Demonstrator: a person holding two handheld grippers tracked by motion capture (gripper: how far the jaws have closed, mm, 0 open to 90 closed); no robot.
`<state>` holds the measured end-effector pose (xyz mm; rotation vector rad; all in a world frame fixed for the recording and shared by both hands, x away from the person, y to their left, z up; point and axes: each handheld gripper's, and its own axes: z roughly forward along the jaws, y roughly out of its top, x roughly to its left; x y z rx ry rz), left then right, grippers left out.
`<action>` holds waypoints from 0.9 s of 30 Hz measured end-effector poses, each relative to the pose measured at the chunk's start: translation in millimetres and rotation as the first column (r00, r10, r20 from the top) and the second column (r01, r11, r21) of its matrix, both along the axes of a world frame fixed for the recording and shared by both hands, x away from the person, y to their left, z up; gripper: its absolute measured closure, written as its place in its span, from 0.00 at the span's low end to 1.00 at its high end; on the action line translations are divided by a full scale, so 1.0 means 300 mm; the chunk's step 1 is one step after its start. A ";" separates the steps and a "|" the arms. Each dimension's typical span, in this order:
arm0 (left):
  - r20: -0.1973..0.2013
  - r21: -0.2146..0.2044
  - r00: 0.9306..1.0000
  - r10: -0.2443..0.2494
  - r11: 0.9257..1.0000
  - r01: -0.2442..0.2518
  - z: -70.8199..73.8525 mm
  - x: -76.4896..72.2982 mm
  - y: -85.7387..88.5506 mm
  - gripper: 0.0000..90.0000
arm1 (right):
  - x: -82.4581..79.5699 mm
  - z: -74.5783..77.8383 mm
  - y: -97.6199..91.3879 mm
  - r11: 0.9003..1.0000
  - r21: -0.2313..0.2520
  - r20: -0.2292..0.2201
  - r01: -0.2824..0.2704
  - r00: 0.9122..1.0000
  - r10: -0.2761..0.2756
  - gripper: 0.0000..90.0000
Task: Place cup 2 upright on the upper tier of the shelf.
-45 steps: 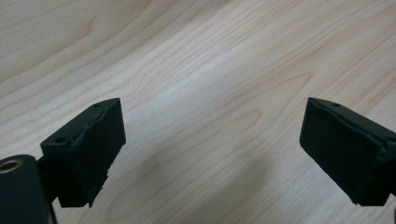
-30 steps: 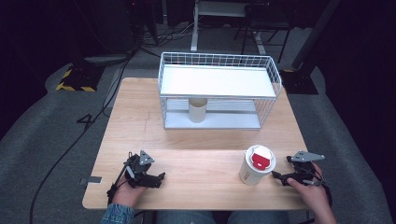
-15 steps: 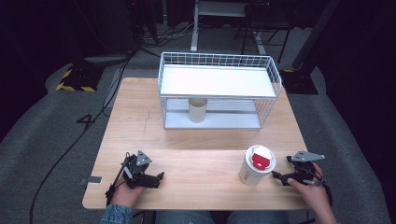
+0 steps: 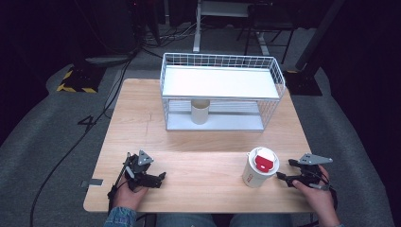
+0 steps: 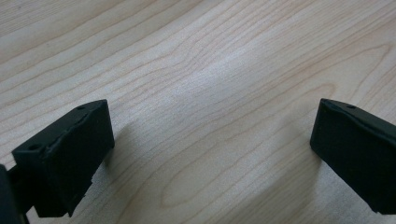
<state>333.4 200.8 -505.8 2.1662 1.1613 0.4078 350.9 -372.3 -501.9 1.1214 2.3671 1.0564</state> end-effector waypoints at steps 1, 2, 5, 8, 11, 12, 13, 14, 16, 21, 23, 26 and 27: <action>-0.002 0.000 1.000 0.000 1.000 0.000 0.000 0.000 0.000 0.00 | -0.002 0.002 -0.001 1.000 0.000 -0.001 -0.001 1.000 0.001 0.20; -0.001 0.000 1.000 0.000 1.000 0.000 0.000 0.000 0.000 0.00 | -0.004 0.004 -0.002 1.000 0.004 -0.004 -0.003 1.000 0.003 0.20; 0.000 0.000 1.000 0.000 1.000 0.000 0.000 0.002 0.000 0.00 | -0.016 0.019 -0.005 1.000 0.013 -0.002 -0.011 1.000 0.011 0.20; 0.001 0.001 1.000 0.000 1.000 0.000 0.000 0.003 0.000 0.00 | -0.034 0.043 -0.004 1.000 0.019 0.011 -0.019 1.000 0.019 0.20; 0.001 0.001 1.000 0.000 1.000 0.000 0.000 0.003 0.000 0.00 | -0.057 0.071 -0.001 0.999 0.037 0.017 -0.031 0.999 0.030 0.20; 0.000 0.001 1.000 0.000 1.000 0.000 0.000 0.002 0.000 0.00 | -0.065 0.081 0.001 0.998 0.049 0.010 -0.034 0.999 0.034 0.21; 0.001 0.000 1.000 0.000 1.000 0.000 0.000 0.003 0.000 0.00 | -0.072 0.090 0.003 0.997 0.059 0.000 -0.040 0.999 0.040 0.22; 0.001 0.001 1.000 0.000 1.000 0.000 0.000 0.003 0.000 0.00 | -0.080 0.099 0.006 0.997 0.064 -0.002 -0.046 0.999 0.047 0.22; 0.001 0.000 1.000 0.000 1.000 0.000 0.000 0.003 0.000 0.00 | -0.095 0.119 0.013 0.996 0.074 0.004 -0.056 0.998 0.056 0.22; 0.001 0.000 1.000 0.002 1.000 -0.002 0.000 0.003 0.000 0.00 | -0.125 0.164 0.038 0.986 0.151 -0.016 -0.070 0.997 0.073 0.22; -0.002 0.000 1.000 0.001 1.000 -0.001 0.000 0.003 0.000 0.00 | -0.136 0.178 0.050 0.981 0.173 -0.027 -0.088 0.995 0.094 0.24; -0.001 0.001 1.000 0.001 1.000 -0.001 0.000 0.003 0.000 0.00 | -0.143 0.193 0.067 0.981 0.156 -0.031 -0.113 0.992 0.119 0.18; -0.001 0.001 1.000 0.001 1.000 -0.001 0.000 0.003 0.000 0.00 | -0.146 0.196 0.070 0.981 0.156 -0.014 -0.119 0.992 0.123 0.18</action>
